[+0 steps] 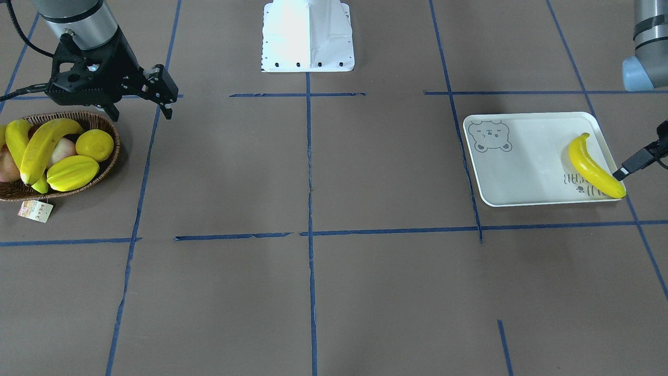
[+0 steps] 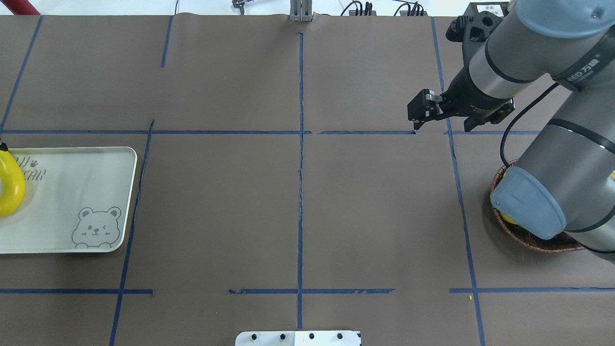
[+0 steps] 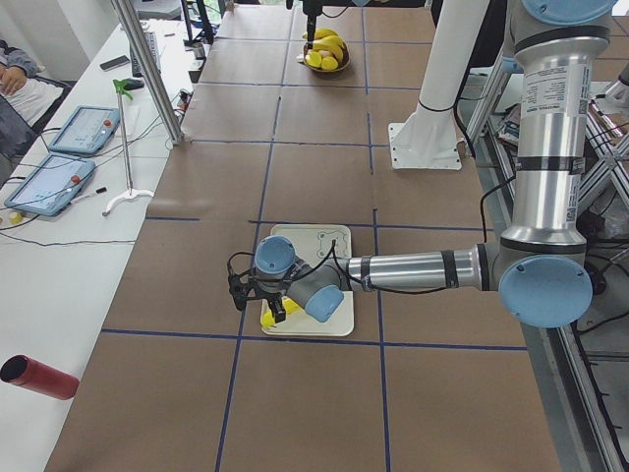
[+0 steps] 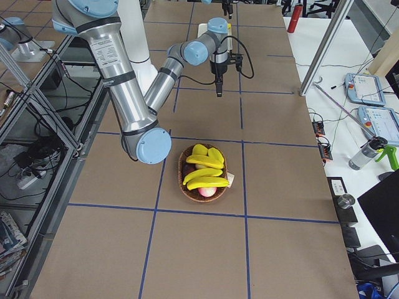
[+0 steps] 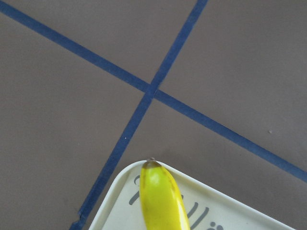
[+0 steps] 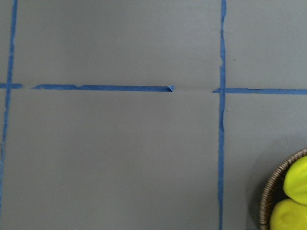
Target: Transfer all bananas from basket to plate
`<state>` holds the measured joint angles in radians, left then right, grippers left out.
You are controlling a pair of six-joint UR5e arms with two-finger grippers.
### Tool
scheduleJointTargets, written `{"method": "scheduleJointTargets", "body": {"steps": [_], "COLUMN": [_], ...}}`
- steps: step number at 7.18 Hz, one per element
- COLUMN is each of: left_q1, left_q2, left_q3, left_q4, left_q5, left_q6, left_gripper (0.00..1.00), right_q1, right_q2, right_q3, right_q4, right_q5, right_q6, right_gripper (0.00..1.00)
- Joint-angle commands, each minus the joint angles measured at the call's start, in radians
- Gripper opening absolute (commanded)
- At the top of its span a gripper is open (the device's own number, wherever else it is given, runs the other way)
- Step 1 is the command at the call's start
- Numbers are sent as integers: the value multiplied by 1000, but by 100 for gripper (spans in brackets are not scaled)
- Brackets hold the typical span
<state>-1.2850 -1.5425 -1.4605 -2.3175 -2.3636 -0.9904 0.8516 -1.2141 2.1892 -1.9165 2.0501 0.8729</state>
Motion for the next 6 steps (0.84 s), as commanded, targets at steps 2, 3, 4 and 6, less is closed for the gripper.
{"method": "scheduleJointTargets", "body": {"steps": [2,3,4,6], "left_q1": [3,3,3,4], "left_q2": [-19,-25,-24,-27], "left_q3": [-89,-90,-95,-98], "left_q4": [0,0,0,0], "left_q5": [-20,-20,-20,-20], "left_q6": [33,33,33,33], "left_gripper": [100,100,100,100], "right_q1": [1,1,1,0], "right_q2": [-372,-515,-606,-678], "right_q3": [112,95,72,-14], "right_q4": [232,422,550,763], "right_q5": [-11,-13,-27,-122], "right_q6": [-69,-57,15,222], "right_gripper": [100,100,100,99]}}
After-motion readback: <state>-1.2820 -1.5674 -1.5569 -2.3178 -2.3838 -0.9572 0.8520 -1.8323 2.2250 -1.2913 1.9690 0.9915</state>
